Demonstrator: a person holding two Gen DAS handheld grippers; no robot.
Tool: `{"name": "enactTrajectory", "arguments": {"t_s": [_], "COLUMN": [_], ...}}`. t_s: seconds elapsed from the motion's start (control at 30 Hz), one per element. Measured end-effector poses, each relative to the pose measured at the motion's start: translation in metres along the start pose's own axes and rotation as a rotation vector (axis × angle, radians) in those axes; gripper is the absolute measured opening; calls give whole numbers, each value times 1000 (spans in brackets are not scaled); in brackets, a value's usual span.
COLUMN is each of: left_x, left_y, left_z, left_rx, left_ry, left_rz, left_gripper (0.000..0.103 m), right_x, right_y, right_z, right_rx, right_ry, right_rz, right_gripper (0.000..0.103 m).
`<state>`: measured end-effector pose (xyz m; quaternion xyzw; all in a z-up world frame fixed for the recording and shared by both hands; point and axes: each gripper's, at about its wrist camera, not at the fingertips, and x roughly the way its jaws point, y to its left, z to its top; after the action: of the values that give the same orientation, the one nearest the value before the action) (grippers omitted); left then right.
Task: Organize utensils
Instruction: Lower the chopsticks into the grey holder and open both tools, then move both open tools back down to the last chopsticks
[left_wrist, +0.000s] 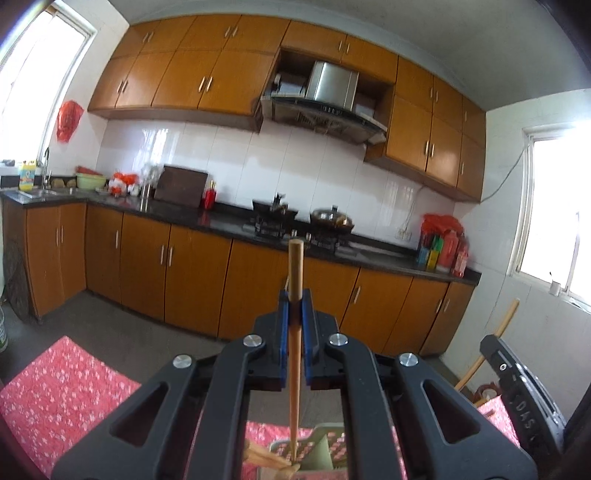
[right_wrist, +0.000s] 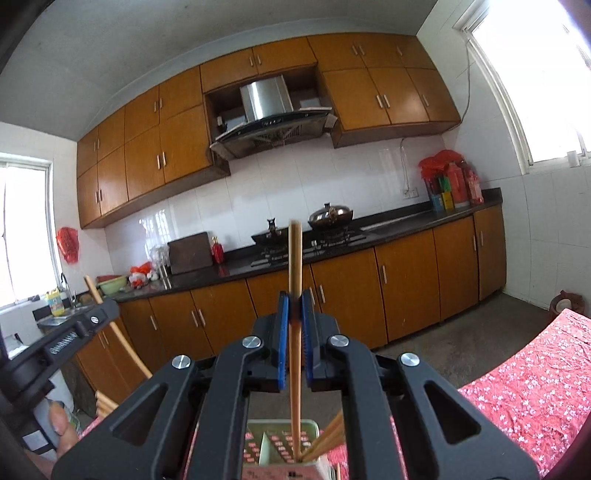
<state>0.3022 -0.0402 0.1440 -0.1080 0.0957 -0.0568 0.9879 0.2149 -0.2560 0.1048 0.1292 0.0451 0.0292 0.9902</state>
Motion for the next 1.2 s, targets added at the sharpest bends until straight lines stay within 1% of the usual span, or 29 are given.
{"name": "enactTrajectory", "arguments": {"t_s": [0.1,0.13,0.2,0.27,0.4,0.53,0.6,0.67,0.73,0.8,0.83,0.87,0.9,0.93,1.0,1.1,1.2], "left_x": [-6,-9,-17,-29,-54,-82,-99,-112,-122,-127,-127,-126,-125,-123,-120,-114,-106], "left_y": [9,11,14,19,29,41,52,61,71,78,82,84,88,90,94,97,97], "left_z": [-5,-3,-2,2,6,1,-9,-20,-41,-62,-77,-86,-101,-112,-135,-162,-181], "left_rx": [-15,-13,-11,-9,-2,7,10,12,23,39,55,61,64,66,73,75,79], "left_ry": [28,32,30,26,28,37,57,79,125,178,219,246,289,322,388,469,531], "left_rz": [5,10,15,26,48,70,87,98,118,127,134,135,132,131,127,115,103], "left_gripper": [10,10,12,15,16,16,18,20,21,22,22,22,22,22,22,22,22], "right_x": [-5,-7,-14,-22,-42,-66,-80,-88,-91,-90,-89,-86,-82,-80,-72,-65,-61], "right_y": [1,2,1,2,1,-4,-9,-16,-21,-28,-30,-33,-35,-35,-38,-38,-32], "right_z": [0,1,3,7,13,11,4,-10,-27,-59,-68,-86,-103,-114,-146,-175,-192], "right_rx": [-8,-9,-8,-6,-11,-10,-6,3,8,10,11,10,9,11,27,48,25], "right_ry": [24,27,35,39,45,58,87,137,200,304,336,394,450,489,599,699,751], "right_rz": [7,7,7,5,-10,-27,-34,-46,-52,-57,-58,-64,-66,-66,-51,-31,-20], "right_gripper": [9,12,13,13,13,13,13,13,14,14,14,14,14,14,14,14,14]}}
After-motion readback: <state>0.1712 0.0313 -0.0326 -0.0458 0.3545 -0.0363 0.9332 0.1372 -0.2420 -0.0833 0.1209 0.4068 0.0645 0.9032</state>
